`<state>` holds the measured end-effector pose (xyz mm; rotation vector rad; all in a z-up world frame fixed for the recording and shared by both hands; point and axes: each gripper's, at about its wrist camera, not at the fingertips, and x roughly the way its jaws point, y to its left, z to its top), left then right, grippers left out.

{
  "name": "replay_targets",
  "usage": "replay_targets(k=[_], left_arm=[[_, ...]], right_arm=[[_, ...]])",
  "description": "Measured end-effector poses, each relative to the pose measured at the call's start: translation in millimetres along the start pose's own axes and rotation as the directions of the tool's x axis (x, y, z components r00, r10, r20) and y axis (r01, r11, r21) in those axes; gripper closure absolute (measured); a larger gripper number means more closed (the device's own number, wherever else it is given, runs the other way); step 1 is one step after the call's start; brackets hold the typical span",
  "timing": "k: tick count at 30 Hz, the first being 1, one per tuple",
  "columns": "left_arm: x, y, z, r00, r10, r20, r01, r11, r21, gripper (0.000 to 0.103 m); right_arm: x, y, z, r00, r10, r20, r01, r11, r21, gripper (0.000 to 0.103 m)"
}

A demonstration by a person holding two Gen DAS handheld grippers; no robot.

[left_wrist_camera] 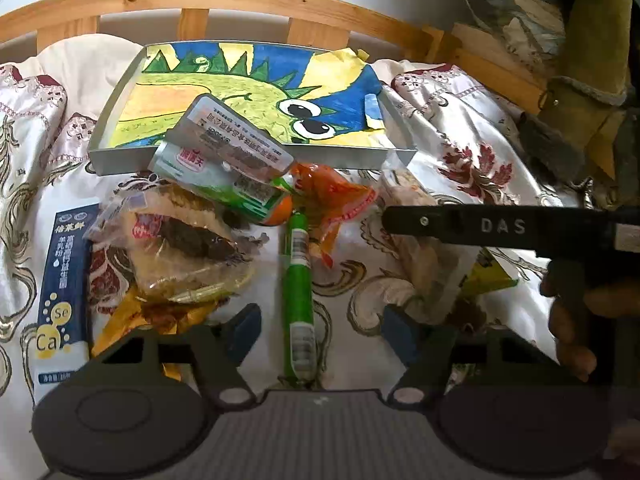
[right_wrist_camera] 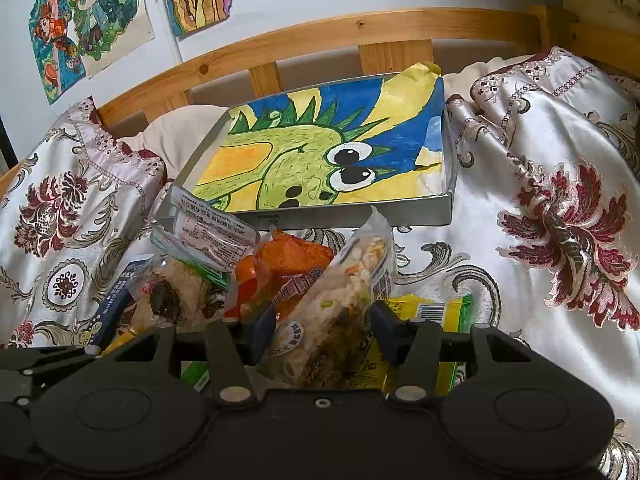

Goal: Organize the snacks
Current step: 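Close the left tool on the green tube while the right tool closes on the nut bar bag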

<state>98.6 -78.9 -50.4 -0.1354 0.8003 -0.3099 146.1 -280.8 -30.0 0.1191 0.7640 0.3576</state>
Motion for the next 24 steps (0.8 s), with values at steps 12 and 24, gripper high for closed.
replay_targets(k=[12, 24], left_arm=[[33, 25, 18, 0.997, 0.035, -0.066, -0.046, 0.984, -0.174, 0.069], [53, 26, 32, 0.991, 0.019, -0.136, -0.048, 0.976, -0.210, 0.077]], right_arm=[[0, -1, -2, 1.000, 0.007, 0.007, -0.007, 1.000, 0.003, 0.048], [6, 2, -3, 1.000, 0.003, 0.011, -0.003, 0.999, -0.032, 0.042]])
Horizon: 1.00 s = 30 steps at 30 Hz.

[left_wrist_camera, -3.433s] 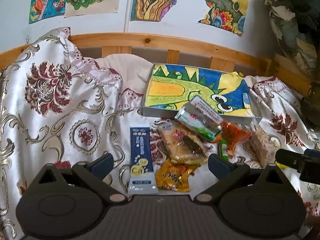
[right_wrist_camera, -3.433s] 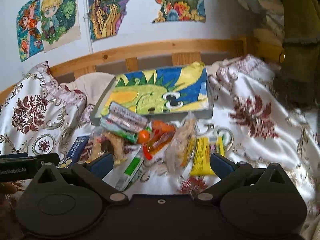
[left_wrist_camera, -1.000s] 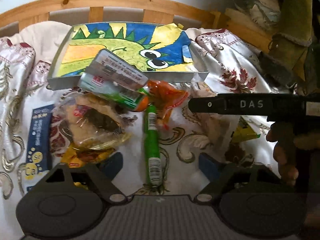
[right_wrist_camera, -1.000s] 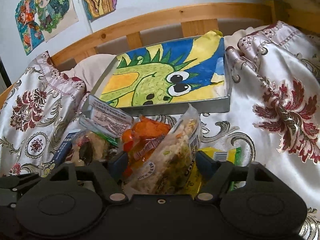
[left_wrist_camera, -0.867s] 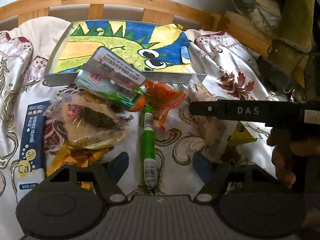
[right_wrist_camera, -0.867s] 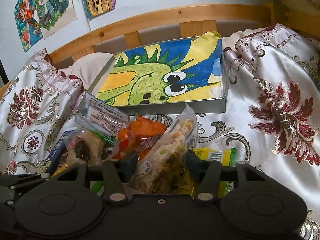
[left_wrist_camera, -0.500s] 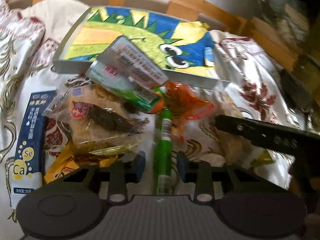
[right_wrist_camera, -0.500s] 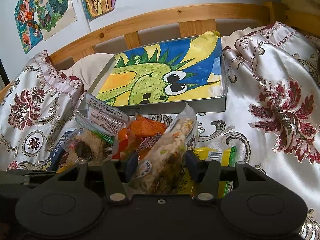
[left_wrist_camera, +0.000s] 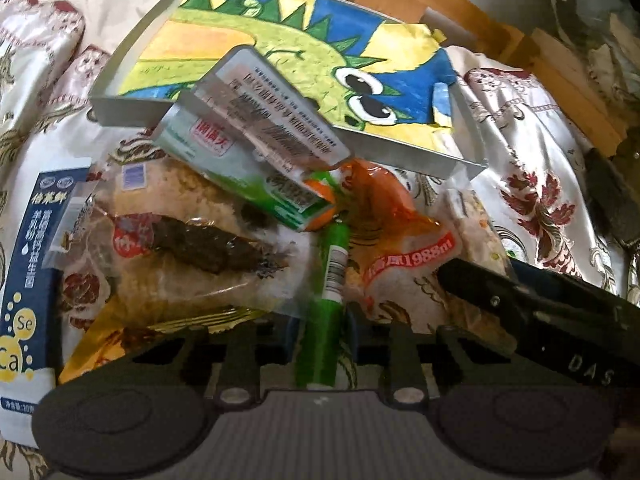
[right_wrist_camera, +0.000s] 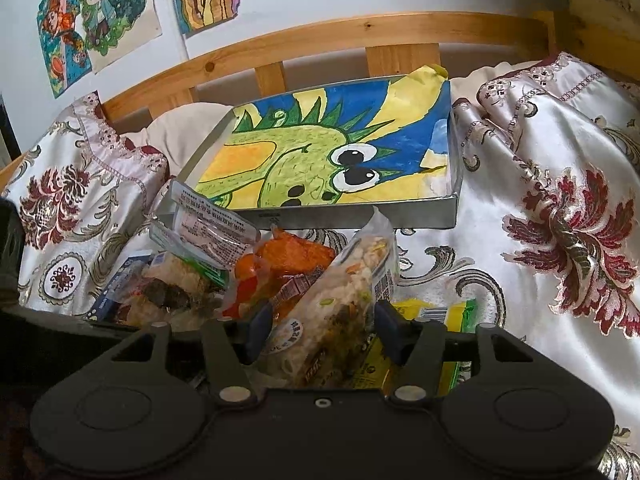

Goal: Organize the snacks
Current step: 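Close the left tool on the green tube while the right tool closes on the nut bar bag, then carry the green tube into the tray with the left tool while the right tool drops the nut bar there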

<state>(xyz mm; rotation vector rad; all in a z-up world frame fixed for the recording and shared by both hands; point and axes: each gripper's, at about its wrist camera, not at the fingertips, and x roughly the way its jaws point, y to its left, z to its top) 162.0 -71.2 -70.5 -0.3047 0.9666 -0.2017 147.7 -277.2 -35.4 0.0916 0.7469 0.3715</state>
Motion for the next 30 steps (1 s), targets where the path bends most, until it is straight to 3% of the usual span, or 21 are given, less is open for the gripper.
replay_targets(k=[2, 5, 9, 11, 21, 25, 30], left_arm=[[-1, 1, 0, 1.000, -0.001, -0.011, 0.001, 1.000, -0.019, 0.079], [-4, 0, -2, 1.000, 0.001, -0.019, -0.001, 1.000, -0.027, 0.082], [-12, 0, -7, 0.999, -0.011, -0.046, 0.009, 0.999, -0.035, 0.084], [-17, 3, -8, 0.997, -0.038, -0.069, 0.033, 0.997, -0.069, 0.084], [-35, 22, -13, 0.973, -0.189, -0.135, 0.152, 0.957, -0.248, 0.085], [-41, 26, -14, 0.959, -0.247, -0.141, 0.198, 0.937, -0.289, 0.085], [-50, 25, -12, 0.951, -0.284, -0.126, 0.237, 0.925, -0.296, 0.085]], right_arm=[[1, 2, -1, 1.000, 0.001, -0.004, -0.001, 1.000, -0.012, 0.036], [2, 9, -2, 1.000, -0.021, -0.010, 0.020, 0.998, -0.063, 0.036], [2, 18, -5, 0.996, -0.081, -0.020, 0.078, 0.988, -0.136, 0.046], [0, 24, -6, 0.996, -0.092, -0.021, 0.087, 0.981, -0.174, 0.058], [-18, 32, -7, 0.994, -0.096, 0.046, 0.104, 0.972, -0.211, 0.066], [-30, 36, -6, 0.988, -0.106, 0.115, 0.130, 0.964, -0.233, 0.069], [-32, 37, -5, 0.985, -0.105, 0.139, 0.137, 0.960, -0.246, 0.069]])
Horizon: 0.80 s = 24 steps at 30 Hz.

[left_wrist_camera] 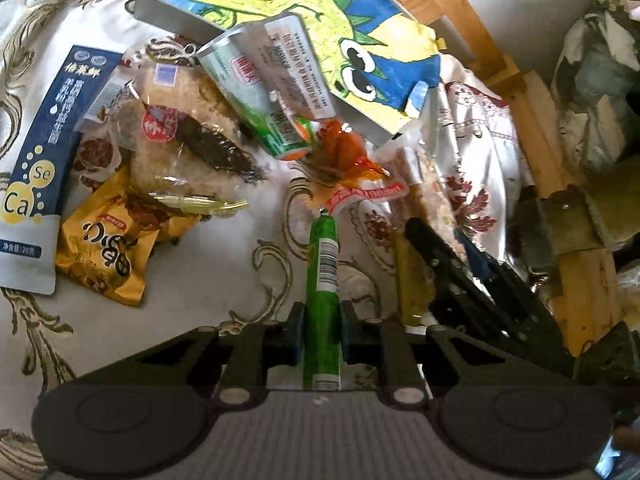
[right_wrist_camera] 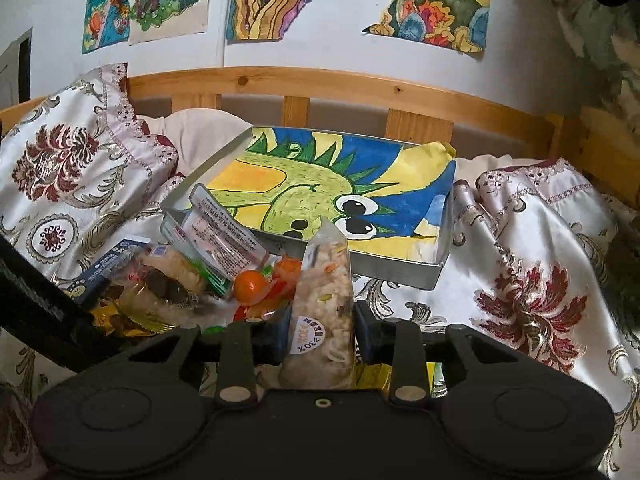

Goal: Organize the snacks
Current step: 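Carry the green tube into the tray with the left tool while the right tool drops the nut bar there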

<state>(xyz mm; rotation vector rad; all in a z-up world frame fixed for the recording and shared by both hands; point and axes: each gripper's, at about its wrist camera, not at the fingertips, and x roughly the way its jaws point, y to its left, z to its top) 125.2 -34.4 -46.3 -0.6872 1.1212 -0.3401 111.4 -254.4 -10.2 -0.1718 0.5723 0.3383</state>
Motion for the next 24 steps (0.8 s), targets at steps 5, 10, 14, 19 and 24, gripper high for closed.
replay_targets(k=[5, 10, 14, 19, 24], left_arm=[[-11, -10, 1, 0.999, -0.015, 0.038, 0.013, 0.999, 0.051, 0.085], [-25, -25, 9, 0.984, 0.039, 0.175, -0.053, 0.995, 0.078, 0.085], [-31, -35, 26, 0.964, 0.038, 0.262, -0.054, 0.997, 0.054, 0.085], [-21, -57, 59, 0.942, 0.035, 0.335, -0.067, 0.994, 0.085, 0.085], [11, -73, 102, 0.918, 0.064, 0.390, -0.117, 0.986, 0.115, 0.085]], right_arm=[[-8, 5, 2, 0.996, -0.052, 0.073, 0.056, 0.996, -0.067, 0.069], [-4, -2, 11, 0.989, -0.080, 0.128, 0.087, 0.995, -0.051, 0.069], [5, -12, 22, 0.985, -0.061, 0.160, 0.062, 0.998, -0.003, 0.069], [29, -27, 40, 0.974, -0.036, 0.224, 0.025, 0.998, 0.055, 0.069], [59, -46, 58, 0.963, -0.030, 0.270, 0.010, 0.997, 0.075, 0.069]])
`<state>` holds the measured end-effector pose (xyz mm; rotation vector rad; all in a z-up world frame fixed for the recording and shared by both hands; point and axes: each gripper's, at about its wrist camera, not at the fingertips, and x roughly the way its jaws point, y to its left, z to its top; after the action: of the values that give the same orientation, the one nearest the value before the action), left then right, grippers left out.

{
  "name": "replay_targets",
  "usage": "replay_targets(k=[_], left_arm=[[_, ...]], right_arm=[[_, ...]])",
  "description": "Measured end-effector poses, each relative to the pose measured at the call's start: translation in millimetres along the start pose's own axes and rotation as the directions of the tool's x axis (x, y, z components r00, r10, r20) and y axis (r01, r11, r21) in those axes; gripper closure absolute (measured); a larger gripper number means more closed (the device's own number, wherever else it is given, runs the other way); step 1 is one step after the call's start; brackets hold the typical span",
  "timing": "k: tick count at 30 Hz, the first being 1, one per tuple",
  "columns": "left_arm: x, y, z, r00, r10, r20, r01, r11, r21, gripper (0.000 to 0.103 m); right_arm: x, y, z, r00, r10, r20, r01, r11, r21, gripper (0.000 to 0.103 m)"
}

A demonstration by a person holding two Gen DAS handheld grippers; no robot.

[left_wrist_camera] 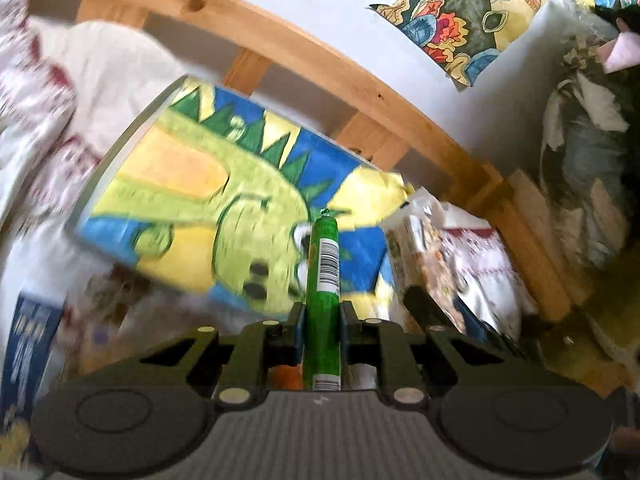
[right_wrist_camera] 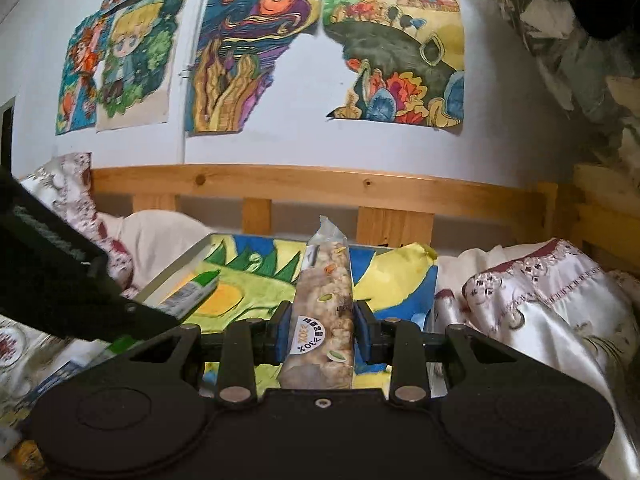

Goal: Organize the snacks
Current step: 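Carry the green tube into the tray with the left tool while the right tool drops the nut bar there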

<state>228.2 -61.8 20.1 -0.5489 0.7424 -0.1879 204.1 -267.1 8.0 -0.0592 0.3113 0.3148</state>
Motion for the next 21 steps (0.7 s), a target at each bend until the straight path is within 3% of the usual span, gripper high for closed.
replay_targets(k=[9, 21], left_arm=[[85, -3, 23, 0.996, 0.083, 0.019, -0.084, 0.995, 0.057, 0.085], [129, -3, 20, 0.994, 0.108, 0.014, -0.109, 0.991, 0.073, 0.085]], right_arm=[[47, -37, -1, 1.000, -0.008, -0.029, 0.009, 1.000, 0.026, 0.069], [76, -44, -20, 0.995, -0.012, -0.099, 0.015, 1.000, 0.024, 0.069]])
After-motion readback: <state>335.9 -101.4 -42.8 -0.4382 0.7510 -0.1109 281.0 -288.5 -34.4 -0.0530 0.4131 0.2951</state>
